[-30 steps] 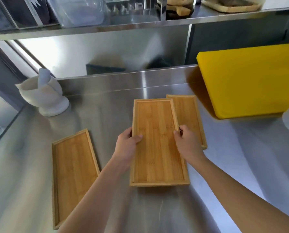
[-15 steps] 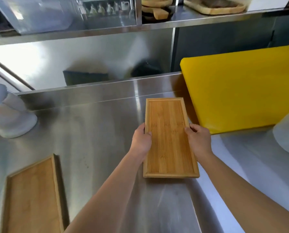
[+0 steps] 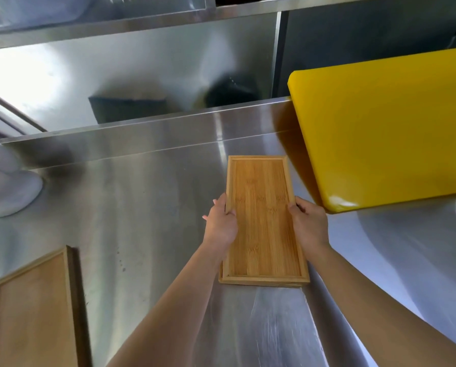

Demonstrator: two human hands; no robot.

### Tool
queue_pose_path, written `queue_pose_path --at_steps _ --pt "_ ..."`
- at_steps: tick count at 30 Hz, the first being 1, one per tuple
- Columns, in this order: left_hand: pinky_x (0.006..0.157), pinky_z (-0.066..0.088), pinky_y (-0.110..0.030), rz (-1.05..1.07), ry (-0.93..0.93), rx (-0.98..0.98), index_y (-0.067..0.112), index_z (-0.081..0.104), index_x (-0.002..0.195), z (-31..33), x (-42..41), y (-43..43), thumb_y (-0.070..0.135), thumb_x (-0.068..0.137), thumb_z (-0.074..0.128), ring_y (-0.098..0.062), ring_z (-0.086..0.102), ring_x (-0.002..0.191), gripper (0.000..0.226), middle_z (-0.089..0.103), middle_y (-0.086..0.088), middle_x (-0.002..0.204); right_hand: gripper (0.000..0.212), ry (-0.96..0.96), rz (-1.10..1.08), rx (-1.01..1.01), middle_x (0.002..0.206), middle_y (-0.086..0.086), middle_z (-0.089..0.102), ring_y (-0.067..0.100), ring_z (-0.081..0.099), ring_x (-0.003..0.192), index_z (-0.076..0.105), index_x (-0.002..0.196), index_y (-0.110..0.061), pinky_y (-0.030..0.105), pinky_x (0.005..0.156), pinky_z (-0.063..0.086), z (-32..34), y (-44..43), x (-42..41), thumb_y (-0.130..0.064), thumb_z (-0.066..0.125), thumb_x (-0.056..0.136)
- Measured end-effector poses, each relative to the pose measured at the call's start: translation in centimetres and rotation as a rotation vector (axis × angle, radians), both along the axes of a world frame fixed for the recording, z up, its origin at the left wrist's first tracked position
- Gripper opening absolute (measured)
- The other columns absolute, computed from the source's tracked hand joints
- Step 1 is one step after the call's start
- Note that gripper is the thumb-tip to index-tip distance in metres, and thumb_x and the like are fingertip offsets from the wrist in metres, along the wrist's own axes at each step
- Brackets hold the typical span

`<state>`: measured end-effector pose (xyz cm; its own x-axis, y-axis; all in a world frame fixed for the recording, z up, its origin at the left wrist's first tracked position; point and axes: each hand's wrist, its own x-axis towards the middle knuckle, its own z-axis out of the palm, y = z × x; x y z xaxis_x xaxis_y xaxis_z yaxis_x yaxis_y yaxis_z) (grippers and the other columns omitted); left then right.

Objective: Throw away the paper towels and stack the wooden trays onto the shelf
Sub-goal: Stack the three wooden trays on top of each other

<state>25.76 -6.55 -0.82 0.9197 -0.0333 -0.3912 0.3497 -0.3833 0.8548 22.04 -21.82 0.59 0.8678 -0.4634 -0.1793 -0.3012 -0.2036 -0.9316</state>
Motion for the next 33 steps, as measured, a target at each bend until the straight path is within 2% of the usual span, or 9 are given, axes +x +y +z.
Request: queue_pose_path --at_steps 2,5,11,16,20,23,25,27,33 --pt "0.108 0.033 -0.051 0.008 -0.009 -0.016 0.043 0.058 0.106 0.8 -0.2 0.0 0.009 0.092 0.033 -0.021 0.052 0.119 0.044 0.065 0.006 0.114 0.027 -0.002 0.015 -0.010 0.092 0.002 0.065 0.018 0.060 0.089 0.067 0.106 -0.015 0.023 0.074 0.047 -0.1 0.0 0.2 -0.015 0.042 0.095" --pt "0.081 0.049 -0.027 0.022 -0.019 -0.071 0.026 0.056 0.119 1.3 -0.2 0.2 0.006 0.096 0.036 -0.010 0.061 0.096 0.037 0.066 0.004 0.109 0.027 0.001 0.012 -0.010 0.092 0.001 0.063 0.016 0.058 0.086 0.065 0.109 -0.015 0.022 0.074 0.044 -0.2 0.2 0.3 -0.016 0.041 0.096" --pt "0.076 0.044 -0.024 0.109 -0.018 -0.154 0.024 0.055 0.122 1.5 -0.2 0.8 0.011 0.097 0.044 -0.002 0.058 0.087 0.030 0.061 0.017 0.093 0.029 0.027 -0.006 -0.004 0.099 0.000 0.060 0.015 0.054 0.091 0.062 0.115 -0.016 0.027 0.083 0.043 -0.5 0.7 0.1 -0.019 0.039 0.097" --pt "0.068 0.043 -0.018 0.095 -0.030 -0.162 0.022 0.056 0.121 1.5 -0.9 0.9 0.012 0.098 0.040 0.001 0.057 0.087 0.029 0.063 0.013 0.098 0.034 0.053 0.032 -0.004 0.119 0.004 0.061 0.019 0.054 0.108 0.054 0.126 -0.017 0.030 0.093 0.042 -0.7 0.7 -0.1 -0.021 0.036 0.098" --pt "0.080 0.044 -0.026 0.090 -0.039 -0.141 0.021 0.055 0.122 1.8 -1.4 0.7 0.014 0.099 0.039 -0.011 0.059 0.099 0.029 0.062 0.009 0.102 0.039 0.088 0.067 -0.041 0.132 0.006 0.056 0.023 0.050 0.121 0.048 0.133 -0.018 0.040 0.105 0.040 -0.8 0.6 -0.2 -0.027 0.034 0.098" --pt "0.087 0.040 -0.030 0.124 -0.030 -0.156 0.016 0.049 0.129 2.6 -2.1 0.5 0.019 0.099 0.040 -0.005 0.057 0.096 0.032 0.059 0.015 0.100 0.044 0.133 0.102 -0.078 0.134 0.004 0.052 0.026 0.046 0.127 0.045 0.132 -0.017 0.043 0.105 0.039 -0.6 0.3 -0.4 -0.039 0.033 0.096" --pt "0.103 0.038 -0.034 0.156 -0.015 -0.165 0.014 0.037 0.139 3.2 -2.7 0.8 0.024 0.098 0.043 -0.012 0.052 0.116 0.043 0.055 0.007 0.128 0.041 0.113 0.081 -0.105 0.131 0.002 0.050 0.028 0.041 0.132 0.046 0.125 -0.019 0.040 0.104 0.037 0.1 0.2 -0.7 -0.044 0.034 0.094" --pt "0.112 0.030 -0.038 0.162 -0.030 -0.125 0.015 0.032 0.142 3.7 -3.5 1.9 0.028 0.096 0.047 -0.018 0.039 0.133 0.051 0.041 0.000 0.147 0.049 0.068 0.077 -0.167 0.147 0.004 0.039 0.026 0.033 0.137 0.034 0.139 -0.019 0.042 0.109 0.030 1.2 0.3 -1.0 -0.040 0.036 0.095" --pt "0.111 0.032 -0.033 0.195 -0.208 0.072 0.012 0.044 0.136 5.6 -5.9 7.6 0.030 0.090 0.056 -0.017 0.045 0.129 0.050 0.048 -0.005 0.142 0.060 -0.088 0.331 -0.486 0.156 0.003 0.022 0.023 0.018 0.143 0.019 0.145 -0.020 0.048 0.117 0.015 5.6 5.0 -2.3 -0.045 0.036 0.094"
